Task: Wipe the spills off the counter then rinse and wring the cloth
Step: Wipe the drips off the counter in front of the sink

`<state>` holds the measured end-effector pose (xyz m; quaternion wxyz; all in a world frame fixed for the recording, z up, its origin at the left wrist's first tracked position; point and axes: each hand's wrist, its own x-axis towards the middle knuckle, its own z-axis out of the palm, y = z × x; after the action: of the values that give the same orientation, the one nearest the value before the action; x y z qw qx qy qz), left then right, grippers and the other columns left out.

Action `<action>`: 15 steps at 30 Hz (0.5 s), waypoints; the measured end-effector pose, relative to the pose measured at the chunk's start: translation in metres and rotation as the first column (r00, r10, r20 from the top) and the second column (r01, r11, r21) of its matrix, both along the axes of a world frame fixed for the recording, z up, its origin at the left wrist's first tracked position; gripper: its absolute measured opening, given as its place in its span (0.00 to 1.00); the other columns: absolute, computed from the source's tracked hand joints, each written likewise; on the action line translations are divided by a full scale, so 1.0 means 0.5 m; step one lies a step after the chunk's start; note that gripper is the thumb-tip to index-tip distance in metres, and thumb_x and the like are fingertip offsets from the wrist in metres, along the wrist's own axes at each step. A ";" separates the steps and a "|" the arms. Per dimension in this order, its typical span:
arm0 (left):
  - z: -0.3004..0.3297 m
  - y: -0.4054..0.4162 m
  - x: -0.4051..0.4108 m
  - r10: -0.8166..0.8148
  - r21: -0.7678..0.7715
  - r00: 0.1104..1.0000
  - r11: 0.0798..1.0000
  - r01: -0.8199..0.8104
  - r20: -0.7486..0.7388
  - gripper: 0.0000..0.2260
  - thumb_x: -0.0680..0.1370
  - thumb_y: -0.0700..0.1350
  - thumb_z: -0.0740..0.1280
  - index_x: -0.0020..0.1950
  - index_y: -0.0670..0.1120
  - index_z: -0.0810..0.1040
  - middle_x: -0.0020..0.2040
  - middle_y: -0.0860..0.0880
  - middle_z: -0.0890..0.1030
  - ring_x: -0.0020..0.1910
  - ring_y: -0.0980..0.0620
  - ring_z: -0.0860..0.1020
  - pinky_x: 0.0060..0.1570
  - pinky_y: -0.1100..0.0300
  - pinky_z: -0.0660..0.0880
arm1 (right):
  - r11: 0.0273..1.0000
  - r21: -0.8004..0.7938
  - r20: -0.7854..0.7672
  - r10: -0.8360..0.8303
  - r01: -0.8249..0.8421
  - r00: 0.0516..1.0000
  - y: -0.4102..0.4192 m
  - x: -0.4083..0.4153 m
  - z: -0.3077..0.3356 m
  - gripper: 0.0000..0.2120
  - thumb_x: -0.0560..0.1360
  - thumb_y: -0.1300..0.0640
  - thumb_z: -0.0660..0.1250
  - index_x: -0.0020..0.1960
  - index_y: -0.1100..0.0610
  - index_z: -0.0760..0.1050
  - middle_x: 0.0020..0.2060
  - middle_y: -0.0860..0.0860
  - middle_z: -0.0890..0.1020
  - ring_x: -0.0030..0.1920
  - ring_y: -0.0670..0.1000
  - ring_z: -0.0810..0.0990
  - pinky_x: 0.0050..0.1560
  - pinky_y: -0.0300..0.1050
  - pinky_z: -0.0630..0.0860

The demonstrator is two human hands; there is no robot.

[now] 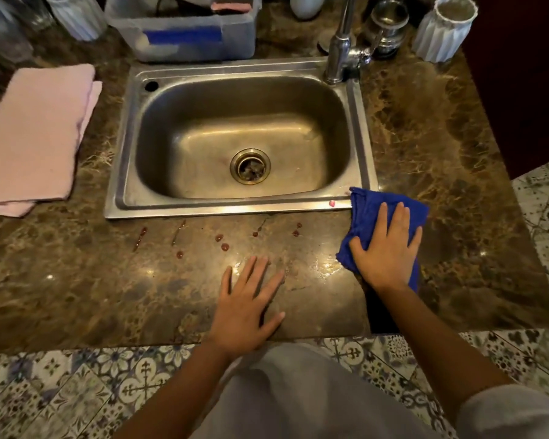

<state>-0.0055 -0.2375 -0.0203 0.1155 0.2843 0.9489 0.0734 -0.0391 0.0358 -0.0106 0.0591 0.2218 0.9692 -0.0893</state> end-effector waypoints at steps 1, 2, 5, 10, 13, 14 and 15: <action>0.000 -0.017 -0.004 0.002 -0.016 1.000 1.000 -0.002 -0.008 0.31 0.75 0.64 0.57 0.75 0.54 0.58 0.77 0.46 0.56 0.75 0.46 0.52 0.70 0.44 0.48 | 1.000 0.015 -0.003 0.005 -0.005 1.000 -0.002 -0.001 -0.003 0.38 0.72 0.41 0.54 0.75 0.61 0.52 0.75 0.63 0.54 0.76 0.60 0.50 0.73 0.62 0.47; -0.001 -0.029 -0.006 0.000 -0.026 1.000 1.000 0.000 -0.014 0.31 0.75 0.64 0.57 0.76 0.54 0.57 0.77 0.47 0.56 0.76 0.46 0.52 0.70 0.44 0.48 | 1.000 0.023 -0.007 0.009 -0.008 1.000 -0.005 -0.001 -0.004 0.37 0.72 0.42 0.53 0.75 0.61 0.53 0.75 0.63 0.55 0.76 0.60 0.51 0.73 0.62 0.48; -0.001 -0.037 -0.005 -0.002 -0.036 1.000 0.999 0.002 -0.002 0.31 0.75 0.64 0.56 0.76 0.54 0.56 0.77 0.47 0.56 0.76 0.46 0.52 0.70 0.43 0.49 | 0.999 0.031 -0.003 0.031 -0.031 1.000 -0.019 0.002 -0.001 0.35 0.74 0.44 0.53 0.74 0.62 0.54 0.74 0.63 0.57 0.75 0.60 0.53 0.73 0.60 0.50; 0.000 -0.032 -0.006 0.006 -0.041 1.000 0.999 -0.005 0.014 0.31 0.75 0.64 0.56 0.76 0.54 0.56 0.77 0.47 0.57 0.76 0.47 0.52 0.70 0.42 0.49 | 0.983 0.017 -0.016 0.182 -0.182 0.983 -0.033 0.015 0.001 0.30 0.75 0.45 0.52 0.74 0.59 0.58 0.75 0.60 0.58 0.76 0.58 0.53 0.73 0.57 0.49; 0.003 -0.033 -0.007 0.002 -0.016 1.000 1.000 -0.001 0.018 0.31 0.75 0.63 0.57 0.76 0.53 0.58 0.76 0.46 0.57 0.76 0.47 0.51 0.70 0.42 0.50 | 0.904 -0.017 0.011 0.427 -0.427 0.904 -0.042 0.041 -0.001 0.29 0.73 0.45 0.53 0.71 0.56 0.65 0.73 0.57 0.64 0.74 0.56 0.59 0.73 0.53 0.49; 0.004 -0.034 -0.008 -0.010 -0.011 1.000 1.000 0.010 0.021 0.31 0.75 0.63 0.57 0.75 0.53 0.58 0.76 0.46 0.57 0.76 0.47 0.51 0.70 0.43 0.50 | 0.872 -0.040 0.023 0.489 -0.488 0.872 -0.040 0.050 -0.002 0.28 0.73 0.45 0.54 0.70 0.56 0.66 0.73 0.57 0.65 0.74 0.55 0.59 0.72 0.52 0.49; 0.005 -0.035 -0.009 -0.021 -0.008 0.999 1.000 0.021 0.027 0.32 0.75 0.63 0.57 0.75 0.53 0.58 0.76 0.46 0.57 0.76 0.47 0.51 0.70 0.43 0.50 | 0.845 -0.063 0.031 0.533 -0.531 0.845 -0.033 0.056 -0.002 0.28 0.72 0.45 0.55 0.70 0.55 0.66 0.73 0.56 0.65 0.74 0.54 0.59 0.72 0.51 0.48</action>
<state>-0.0101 -0.2549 -0.0178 0.1301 0.2927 0.9446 0.0721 -0.0110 0.0193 -0.0117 0.1099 -0.0549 0.9884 -0.0893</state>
